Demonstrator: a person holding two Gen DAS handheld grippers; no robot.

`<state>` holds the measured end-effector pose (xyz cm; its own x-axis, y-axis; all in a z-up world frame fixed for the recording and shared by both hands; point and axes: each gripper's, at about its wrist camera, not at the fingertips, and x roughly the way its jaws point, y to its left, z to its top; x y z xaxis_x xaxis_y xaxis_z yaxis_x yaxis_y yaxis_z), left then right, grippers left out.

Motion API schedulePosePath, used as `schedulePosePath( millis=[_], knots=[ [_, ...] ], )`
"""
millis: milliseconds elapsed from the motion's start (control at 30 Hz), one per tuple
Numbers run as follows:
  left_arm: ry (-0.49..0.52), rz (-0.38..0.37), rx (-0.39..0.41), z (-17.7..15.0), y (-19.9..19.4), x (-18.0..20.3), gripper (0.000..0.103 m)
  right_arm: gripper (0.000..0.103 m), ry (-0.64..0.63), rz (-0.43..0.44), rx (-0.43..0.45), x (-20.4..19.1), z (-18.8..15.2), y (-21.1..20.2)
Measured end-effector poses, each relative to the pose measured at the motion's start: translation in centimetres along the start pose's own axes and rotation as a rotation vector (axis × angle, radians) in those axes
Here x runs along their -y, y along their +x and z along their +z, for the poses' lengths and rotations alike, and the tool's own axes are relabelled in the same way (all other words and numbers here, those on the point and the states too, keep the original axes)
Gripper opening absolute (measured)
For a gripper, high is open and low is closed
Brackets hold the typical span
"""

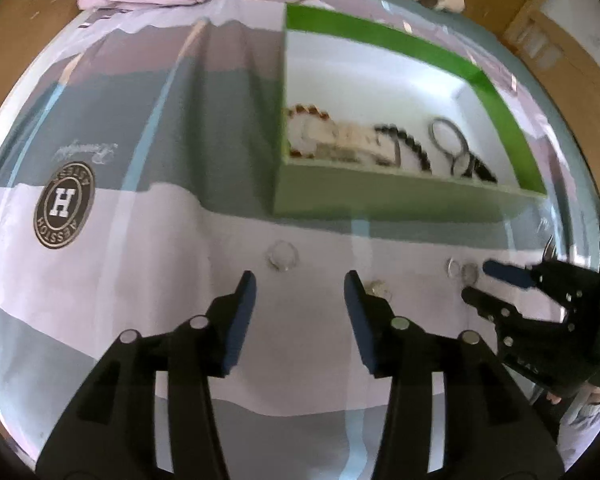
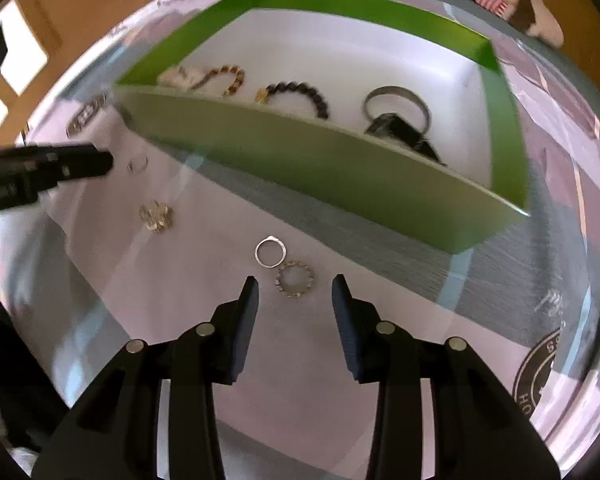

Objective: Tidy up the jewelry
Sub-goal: 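Drop the bead bracelet into the box with the left tool while the right tool drops the keychain, then lower the left tool onto the silver flower brooch while the right tool reaches the beaded ring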

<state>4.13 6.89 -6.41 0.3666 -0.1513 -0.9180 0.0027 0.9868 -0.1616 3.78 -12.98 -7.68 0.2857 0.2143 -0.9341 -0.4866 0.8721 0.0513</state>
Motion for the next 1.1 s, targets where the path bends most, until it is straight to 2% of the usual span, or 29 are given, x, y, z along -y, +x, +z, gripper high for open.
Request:
schedulePosePath(
  millis=[67,167,267,400,533,667,767,833,933,1100],
  knots=[
    [0.038,0.002,-0.011,-0.8,0.5,1.0,0.046,0.039,-0.02,-0.024,-0.007,-0.5,0.0,0.7],
    [0.106,0.006,-0.018,-1.8,0.9,3.1,0.047,0.02,-0.036,-0.036,-0.035,-0.9,-0.1,1.2],
    [0.17,0.021,-0.006,-2.4,1.2,4.9,0.048,0.02,-0.05,-0.005,-0.052,-0.9,-0.5,0.4],
    [0.218,0.041,0.03,-2.3,1.7,6.7,0.052,0.02,-0.035,0.004,-0.028,0.0,-0.8,-0.7],
    [0.237,0.067,0.009,-2.2,3.1,7.4,0.052,0.02,-0.015,-0.01,-0.034,0.7,-0.8,-0.6],
    [0.248,0.077,-0.009,-2.4,3.9,7.9,0.052,0.036,-0.013,-0.024,-0.039,0.7,-0.8,-0.2],
    [0.248,0.079,-0.006,-2.4,4.1,8.0,0.052,0.036,-0.016,-0.024,-0.036,0.8,-0.8,-0.1],
    [0.243,0.072,-0.002,-2.4,4.1,7.9,0.038,0.036,-0.015,-0.03,-0.042,0.8,-0.8,0.2],
    [0.247,0.071,0.004,-2.7,3.9,7.9,0.031,0.036,-0.017,-0.042,-0.052,0.7,-0.8,0.6],
    [0.256,0.084,0.008,-2.9,3.8,8.2,0.031,0.036,-0.017,-0.043,-0.053,0.5,-0.7,0.7]
  ],
)
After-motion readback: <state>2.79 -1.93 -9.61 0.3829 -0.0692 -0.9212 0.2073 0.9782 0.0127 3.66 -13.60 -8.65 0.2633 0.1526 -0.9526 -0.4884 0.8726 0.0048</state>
